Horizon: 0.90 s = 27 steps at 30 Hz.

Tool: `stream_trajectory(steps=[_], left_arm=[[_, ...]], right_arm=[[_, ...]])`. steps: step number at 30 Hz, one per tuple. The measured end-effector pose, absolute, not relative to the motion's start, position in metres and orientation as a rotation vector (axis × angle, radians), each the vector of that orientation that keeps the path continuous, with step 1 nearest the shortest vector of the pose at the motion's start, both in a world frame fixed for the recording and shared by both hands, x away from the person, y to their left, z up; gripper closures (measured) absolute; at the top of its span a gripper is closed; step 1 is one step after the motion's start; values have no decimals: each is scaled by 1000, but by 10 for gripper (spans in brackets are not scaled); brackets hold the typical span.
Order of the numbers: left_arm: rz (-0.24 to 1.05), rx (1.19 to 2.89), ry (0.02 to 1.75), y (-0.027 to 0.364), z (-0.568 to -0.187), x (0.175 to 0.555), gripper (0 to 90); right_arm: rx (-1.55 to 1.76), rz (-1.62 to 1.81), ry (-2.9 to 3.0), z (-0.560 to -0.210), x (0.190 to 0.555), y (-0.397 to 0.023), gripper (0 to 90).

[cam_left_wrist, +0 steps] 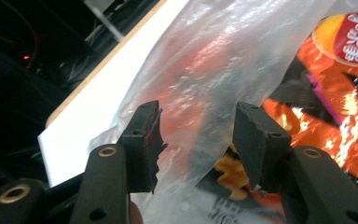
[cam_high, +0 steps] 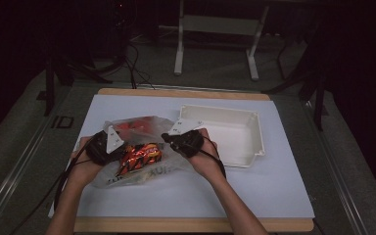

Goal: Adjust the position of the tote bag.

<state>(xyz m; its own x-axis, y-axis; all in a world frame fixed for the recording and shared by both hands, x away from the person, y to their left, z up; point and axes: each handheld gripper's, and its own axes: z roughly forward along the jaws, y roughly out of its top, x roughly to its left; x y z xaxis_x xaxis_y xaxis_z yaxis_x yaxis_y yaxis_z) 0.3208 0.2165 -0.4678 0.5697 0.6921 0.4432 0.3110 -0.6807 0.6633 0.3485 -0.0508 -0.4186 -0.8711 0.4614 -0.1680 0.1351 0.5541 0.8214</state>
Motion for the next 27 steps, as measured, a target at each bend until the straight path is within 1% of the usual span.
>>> stream_trajectory(steps=[5,9,13,14,15,17,18,19,20,22,25,27], left_arm=[[916,2317,799,210,-475,327,493],[898,2314,815,207,-476,331,499],[920,2308,813,201,-475,335,490],[936,2318,823,199,-476,336,515],[958,2335,841,198,-476,338,576],[951,2352,864,198,-478,342,761],[945,2352,875,199,-477,343,826],[932,2346,882,200,-476,344,870],[925,2329,890,202,-475,344,888],[913,2302,912,206,-471,345,894],[907,2278,948,211,-464,347,894],[906,2258,969,213,-461,350,894]], right_arm=[[508,1249,2403,-413,351,-53,900],[521,1264,2391,-409,354,-55,900],[543,1280,2388,-406,358,-54,900],[545,1283,2386,-406,358,-53,900],[546,1283,2384,-405,358,-53,900],[551,1277,2383,-405,359,-52,900],[559,1275,2380,-406,359,-52,900],[562,1275,2381,-406,359,-53,894],[562,1274,2383,-407,359,-53,835],[526,1306,2413,-408,356,-53,761],[444,1417,2416,-405,343,-53,755],[391,1426,2433,-406,335,-48,773]])
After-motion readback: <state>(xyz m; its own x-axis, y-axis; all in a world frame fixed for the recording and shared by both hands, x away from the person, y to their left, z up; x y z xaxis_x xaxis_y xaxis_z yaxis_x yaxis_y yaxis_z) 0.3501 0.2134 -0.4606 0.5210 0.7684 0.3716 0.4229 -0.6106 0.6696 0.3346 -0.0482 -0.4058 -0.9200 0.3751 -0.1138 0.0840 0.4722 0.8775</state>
